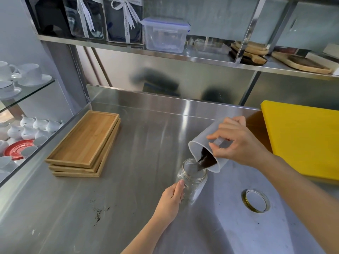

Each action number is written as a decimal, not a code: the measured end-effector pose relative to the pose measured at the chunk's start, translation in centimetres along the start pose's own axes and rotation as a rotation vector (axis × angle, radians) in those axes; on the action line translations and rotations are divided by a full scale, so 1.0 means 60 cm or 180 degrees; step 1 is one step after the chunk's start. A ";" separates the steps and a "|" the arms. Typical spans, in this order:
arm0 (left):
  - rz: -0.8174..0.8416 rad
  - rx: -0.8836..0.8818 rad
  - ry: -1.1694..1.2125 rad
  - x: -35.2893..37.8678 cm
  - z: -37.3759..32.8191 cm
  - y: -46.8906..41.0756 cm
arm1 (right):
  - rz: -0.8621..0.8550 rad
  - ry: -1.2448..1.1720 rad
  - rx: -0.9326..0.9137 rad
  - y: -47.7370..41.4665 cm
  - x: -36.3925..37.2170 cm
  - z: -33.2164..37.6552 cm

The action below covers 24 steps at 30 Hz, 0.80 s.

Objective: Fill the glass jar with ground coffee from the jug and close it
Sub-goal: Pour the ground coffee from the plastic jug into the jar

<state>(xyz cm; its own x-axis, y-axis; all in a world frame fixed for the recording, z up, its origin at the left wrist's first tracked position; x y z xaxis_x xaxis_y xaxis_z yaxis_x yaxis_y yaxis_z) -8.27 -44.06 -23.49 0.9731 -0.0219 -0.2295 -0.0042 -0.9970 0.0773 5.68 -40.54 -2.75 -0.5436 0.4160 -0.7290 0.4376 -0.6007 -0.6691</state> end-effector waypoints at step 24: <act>0.0028 0.0046 -0.0049 0.002 0.013 -0.008 | 0.0115 0.0175 -0.0272 -0.018 0.039 0.019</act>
<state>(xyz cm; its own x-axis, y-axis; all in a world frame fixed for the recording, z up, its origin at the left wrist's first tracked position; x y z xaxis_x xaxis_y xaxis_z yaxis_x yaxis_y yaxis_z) -8.32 -43.63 -24.30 0.9693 -0.0318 -0.2437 -0.0163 -0.9977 0.0654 3.10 -39.68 -3.58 -0.4873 0.4334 -0.7581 0.5170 -0.5565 -0.6504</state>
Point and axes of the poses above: each hand's wrist, its own y-axis away from the middle knuckle, its own x-axis out of the palm, z = x × y, the point moved 6 cm from there along -y, towards the middle knuckle, and after that the axes turned 10 degrees about -z, right-handed, at the moved point
